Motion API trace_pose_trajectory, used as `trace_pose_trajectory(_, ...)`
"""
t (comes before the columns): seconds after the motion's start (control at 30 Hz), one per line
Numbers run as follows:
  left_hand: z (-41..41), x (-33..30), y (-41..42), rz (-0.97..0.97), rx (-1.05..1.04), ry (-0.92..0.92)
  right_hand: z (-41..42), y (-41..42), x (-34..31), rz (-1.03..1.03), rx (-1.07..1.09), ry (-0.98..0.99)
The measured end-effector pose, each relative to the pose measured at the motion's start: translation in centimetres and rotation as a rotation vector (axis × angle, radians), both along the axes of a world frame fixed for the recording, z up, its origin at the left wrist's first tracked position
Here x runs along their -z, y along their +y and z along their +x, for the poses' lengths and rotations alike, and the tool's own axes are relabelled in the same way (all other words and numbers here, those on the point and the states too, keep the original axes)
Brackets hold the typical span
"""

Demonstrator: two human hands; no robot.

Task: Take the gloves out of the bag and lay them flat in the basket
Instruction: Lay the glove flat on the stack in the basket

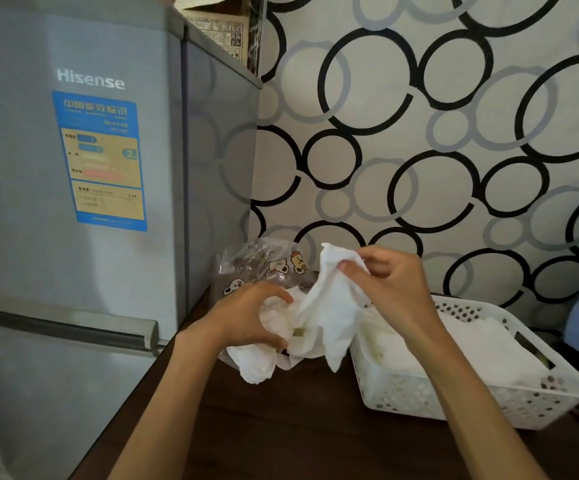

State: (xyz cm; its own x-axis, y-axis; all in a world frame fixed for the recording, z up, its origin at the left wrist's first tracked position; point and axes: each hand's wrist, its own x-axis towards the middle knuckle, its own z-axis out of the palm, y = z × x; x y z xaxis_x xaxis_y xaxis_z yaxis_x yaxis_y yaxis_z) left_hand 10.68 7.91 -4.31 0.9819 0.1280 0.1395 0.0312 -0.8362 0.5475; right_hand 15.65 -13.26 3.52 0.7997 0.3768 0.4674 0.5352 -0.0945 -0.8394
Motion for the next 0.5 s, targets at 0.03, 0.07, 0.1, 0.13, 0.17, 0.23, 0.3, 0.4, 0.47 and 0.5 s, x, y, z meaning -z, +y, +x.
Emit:
trace_pose_trajectory(0.03,0.0,0.1,-0.3,0.007,-0.014,-0.013,-0.1,0.0,0.0,0.033,0.015,0.007)
trace_pose_trajectory(0.07,0.1,0.1,-0.5,0.019,-0.033,-0.036,-0.1,-0.2,-0.3,0.101,0.049,0.006)
trace_pose_trajectory(0.1,0.2,0.1,-0.7,0.036,-0.051,-0.061,-0.1,-0.6,-0.6,0.181,0.081,0.005)
trace_pose_trajectory(0.13,0.1,0.2,-0.9,0.057,-0.062,-0.073,0.0,-1.0,-1.0,0.246,0.104,0.005)
trace_pose_trajectory(0.17,0.1,0.1,-1.1,0.076,-0.069,-0.079,0.1,-1.5,-1.4,0.27,0.105,0.009)
trace_pose_trajectory(0.23,0.1,0.3,-1.0,0.089,-0.077,-0.068,0.0,-2.0,-2.1,0.172,0.045,0.035)
trace_pose_trajectory(0.3,0.1,0.2,-0.8,0.058,-0.058,-0.021,0.0,-2.1,-2.1,0.082,0.003,0.07)
trace_pose_trajectory(0.4,-0.3,-1.1,-0.6,-0.039,0.077,0.069,0.3,-2.4,-2.4,0.065,-0.001,0.118)
trace_pose_trajectory(0.47,-1.0,-2.8,-1.0,-0.106,0.203,0.1,0.5,-2.7,-2.6,0.024,-0.052,0.189)
trace_pose_trajectory(0.5,-1.4,-3.8,-1.7,-0.165,0.264,0.09,0.5,-3.0,-2.7,0.021,-0.077,0.222)
